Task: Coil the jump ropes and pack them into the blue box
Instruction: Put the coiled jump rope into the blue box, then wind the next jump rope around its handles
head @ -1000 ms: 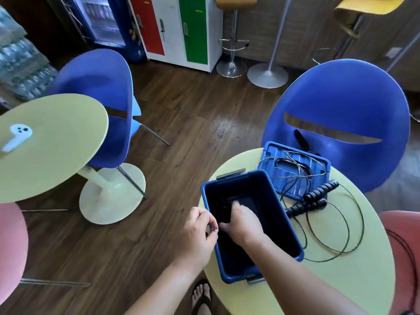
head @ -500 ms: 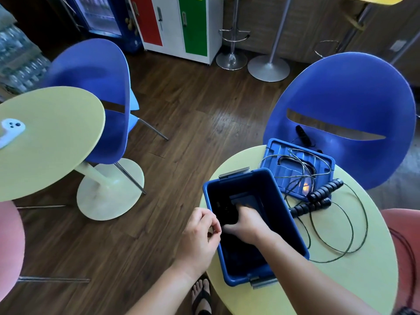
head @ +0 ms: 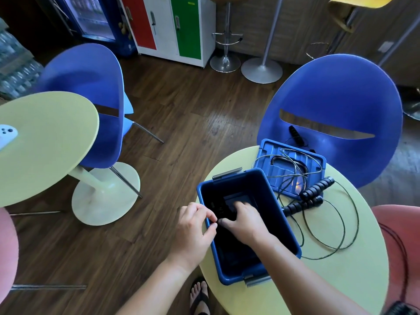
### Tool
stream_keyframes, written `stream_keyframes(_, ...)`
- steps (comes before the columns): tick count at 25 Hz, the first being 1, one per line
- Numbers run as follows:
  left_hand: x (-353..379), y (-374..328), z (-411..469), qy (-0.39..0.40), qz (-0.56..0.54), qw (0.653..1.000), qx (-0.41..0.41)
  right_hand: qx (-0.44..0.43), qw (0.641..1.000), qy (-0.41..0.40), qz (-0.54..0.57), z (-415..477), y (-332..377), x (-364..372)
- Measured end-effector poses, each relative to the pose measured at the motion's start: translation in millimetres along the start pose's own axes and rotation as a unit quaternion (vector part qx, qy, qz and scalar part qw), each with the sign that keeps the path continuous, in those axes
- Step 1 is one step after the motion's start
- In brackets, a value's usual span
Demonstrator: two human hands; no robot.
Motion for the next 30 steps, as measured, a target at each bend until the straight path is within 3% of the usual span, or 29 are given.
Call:
stream_keyframes(11,16,-37,48,0.064,-0.033,0.993,0.091,-0.002,0.984,-0.134,0.118,-43,-13,-85)
stream_keyframes(18,75,-119,85,0.128,-0.053,0.97,0.201,0.115,0.956,-0.22,0.154,-65,-84,-146)
stream_keyframes(24,160,-180,107,0.292,0.044,0.934,0.199,0.238,0.942,-0.168,0.169,-29,-166,-146)
stream_keyframes(27,210,-191,113,0.34,0.095,0.919,0.176,0.316,0.907,-0.138,0.243,0,-195,-138)
stream_keyframes(30,242,-192,119,0.36,0.145,0.908,0.158,0.39,0.83,-0.121,0.38,20,-216,-120)
Point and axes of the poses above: each hand's wrist, its own z-axis towards the middle knuckle, its own x-axis out of the palm, y = z × x, the point moved 2 cm from there along z, towards the middle knuckle, and after that the axes turned 7 degrees about -y, right-handed, at the moved point
